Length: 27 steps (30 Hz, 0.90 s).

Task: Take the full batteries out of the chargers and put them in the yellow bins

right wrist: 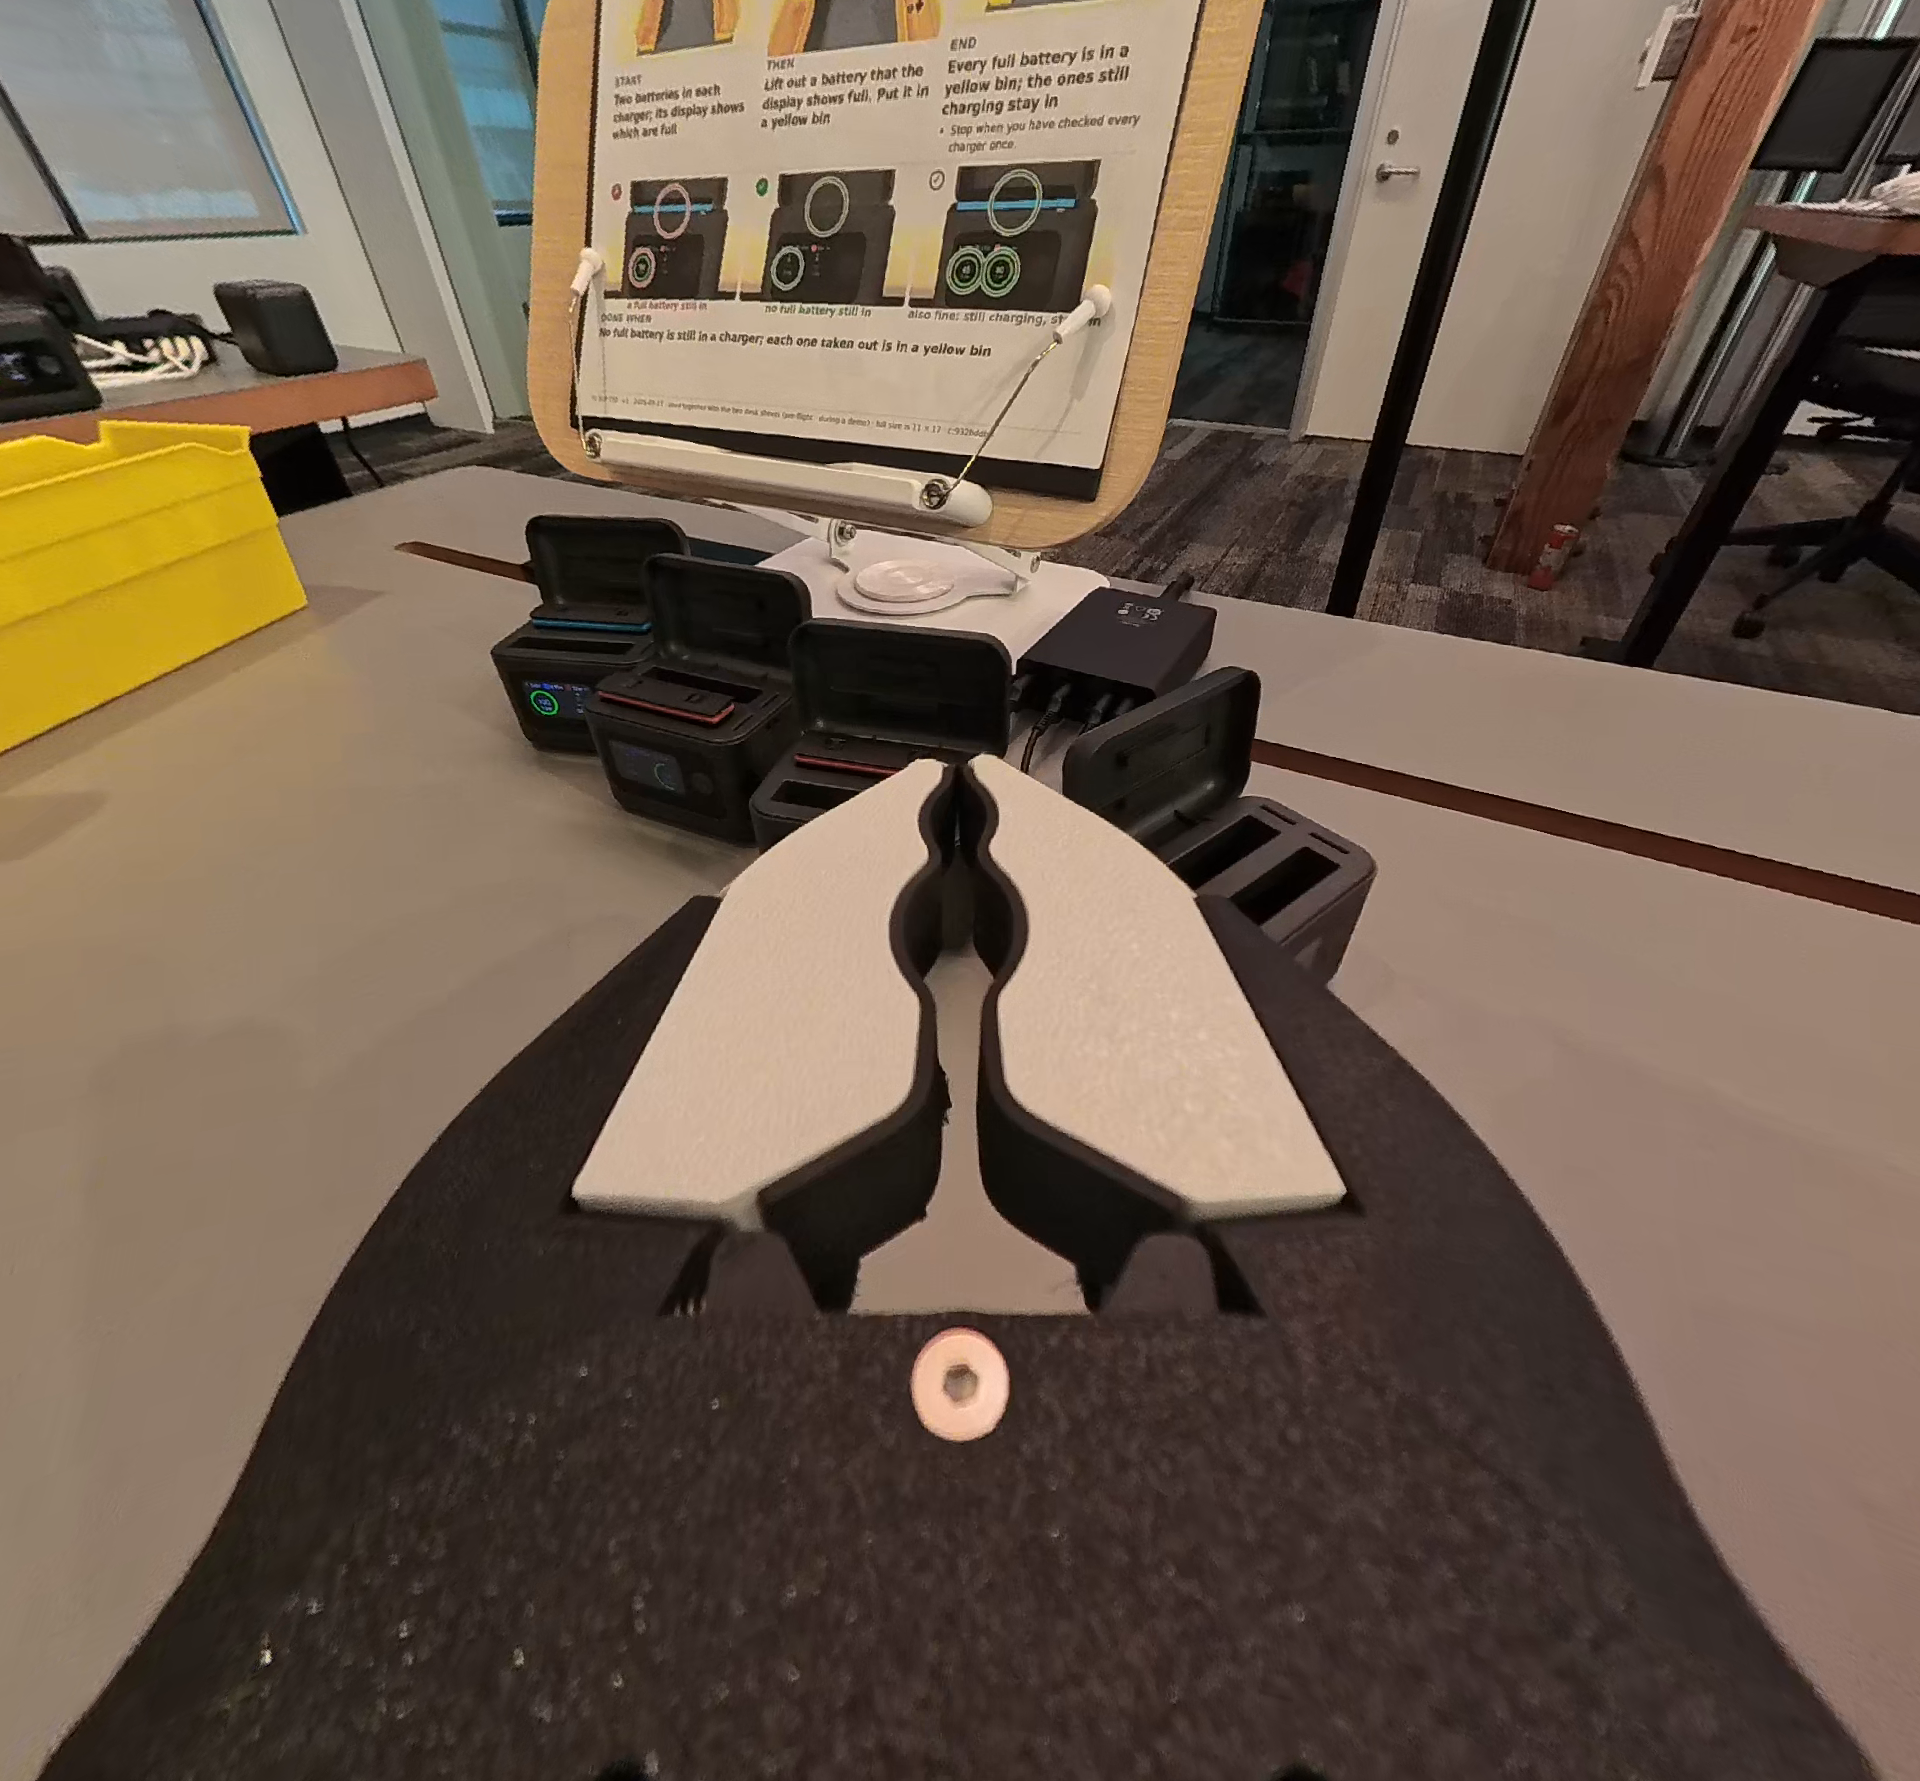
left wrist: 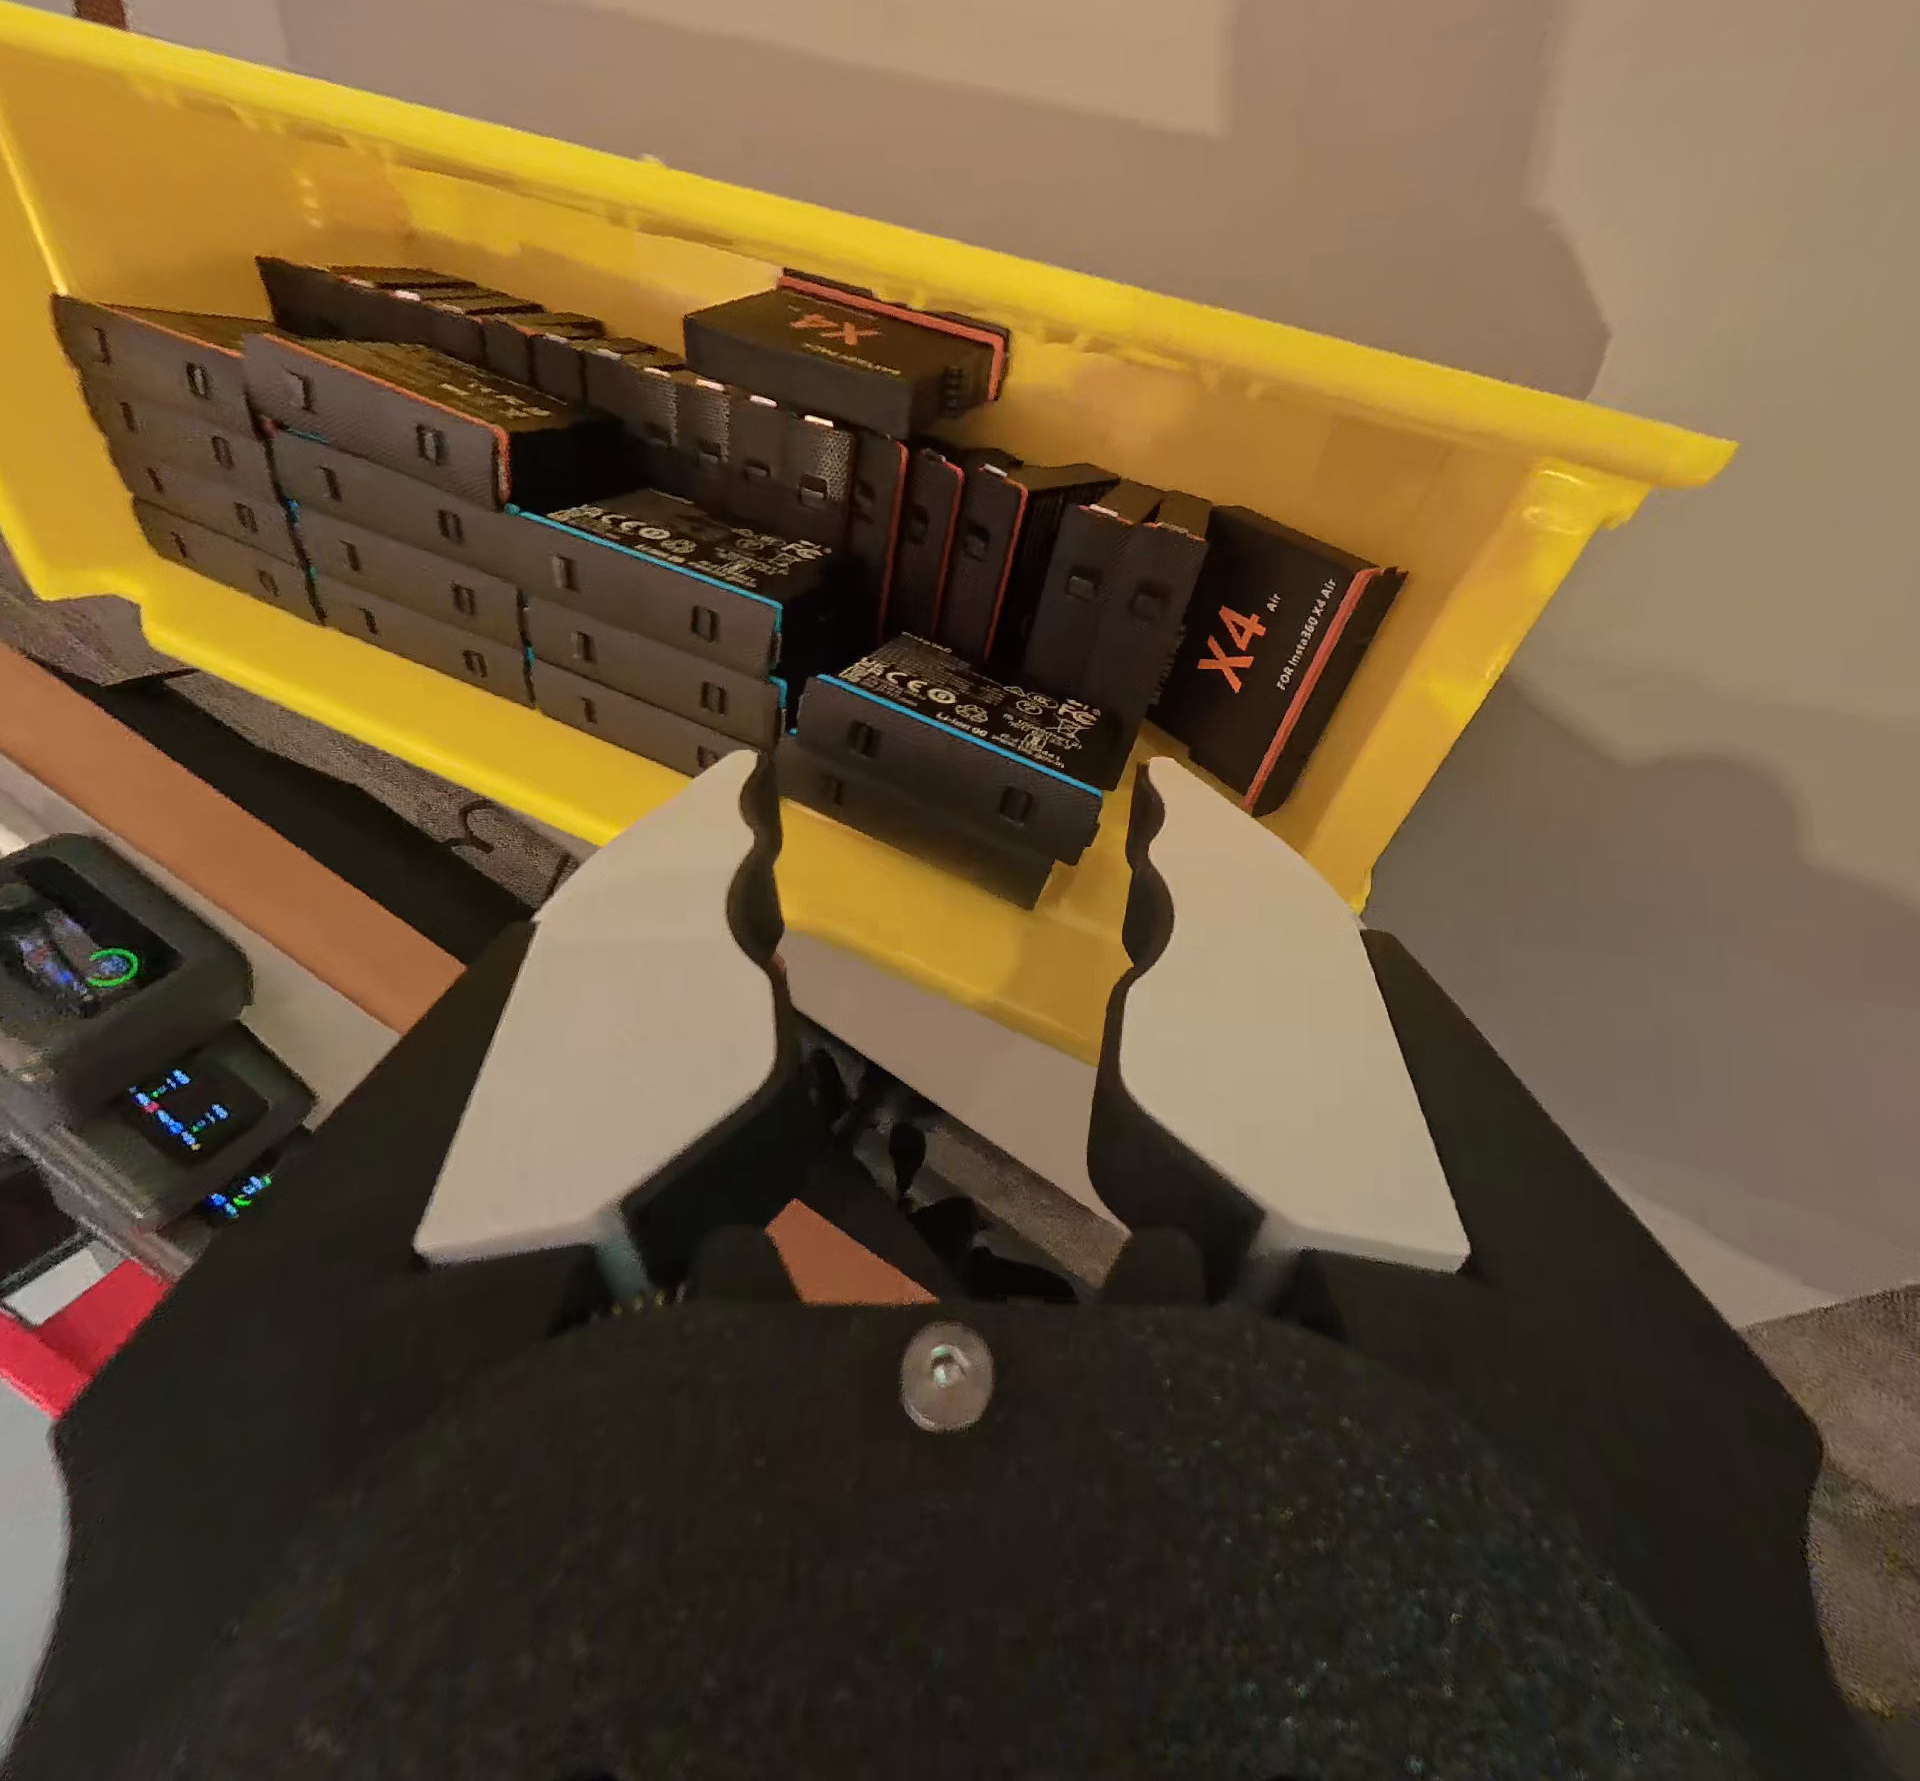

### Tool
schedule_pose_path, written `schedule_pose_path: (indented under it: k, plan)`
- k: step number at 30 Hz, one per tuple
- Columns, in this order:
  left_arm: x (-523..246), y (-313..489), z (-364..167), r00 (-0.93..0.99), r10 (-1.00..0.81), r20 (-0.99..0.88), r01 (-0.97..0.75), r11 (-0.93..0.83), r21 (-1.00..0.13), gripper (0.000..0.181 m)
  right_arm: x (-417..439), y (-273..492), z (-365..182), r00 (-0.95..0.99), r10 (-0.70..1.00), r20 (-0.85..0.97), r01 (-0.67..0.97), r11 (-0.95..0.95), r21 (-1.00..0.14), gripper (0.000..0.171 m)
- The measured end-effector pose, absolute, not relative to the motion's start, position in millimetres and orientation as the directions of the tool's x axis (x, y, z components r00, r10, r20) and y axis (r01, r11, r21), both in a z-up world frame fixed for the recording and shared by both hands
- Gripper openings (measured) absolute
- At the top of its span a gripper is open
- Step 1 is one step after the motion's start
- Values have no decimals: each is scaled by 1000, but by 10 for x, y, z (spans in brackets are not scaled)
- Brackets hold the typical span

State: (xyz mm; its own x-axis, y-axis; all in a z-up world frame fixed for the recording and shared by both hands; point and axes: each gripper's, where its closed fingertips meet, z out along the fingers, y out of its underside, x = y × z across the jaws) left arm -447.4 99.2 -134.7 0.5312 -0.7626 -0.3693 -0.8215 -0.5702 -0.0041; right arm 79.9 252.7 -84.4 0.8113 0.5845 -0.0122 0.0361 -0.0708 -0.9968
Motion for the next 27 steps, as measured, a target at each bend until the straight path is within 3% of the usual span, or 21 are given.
schedule_pose_path:
  k: [5, 16, 22, 27]
  plan:
    - [-4493, 1005, -1381, 415, -826, -381, -870, -482, 98, 66, 802, 2523, -836, 811, 585, -14, 34, -71, -997, 0]
    - [-4508, 1018, -1435, 345, -876, -337, -875, -430, 221, 60, 799, 2523, -838, 805, 592, -25, 29, -81, -996, 0]
    - [-4486, 976, -1408, 304, -891, -337, -901, -383, 201, 60, 812, 2530, -838, 804, 593, -39, 17, -89, -996, 0]
    - [-4406, 945, -1207, 309, -870, -383, -920, -376, 113, 60, 793, 2524, -849, 800, 599, -35, 24, -91, -996, 0]
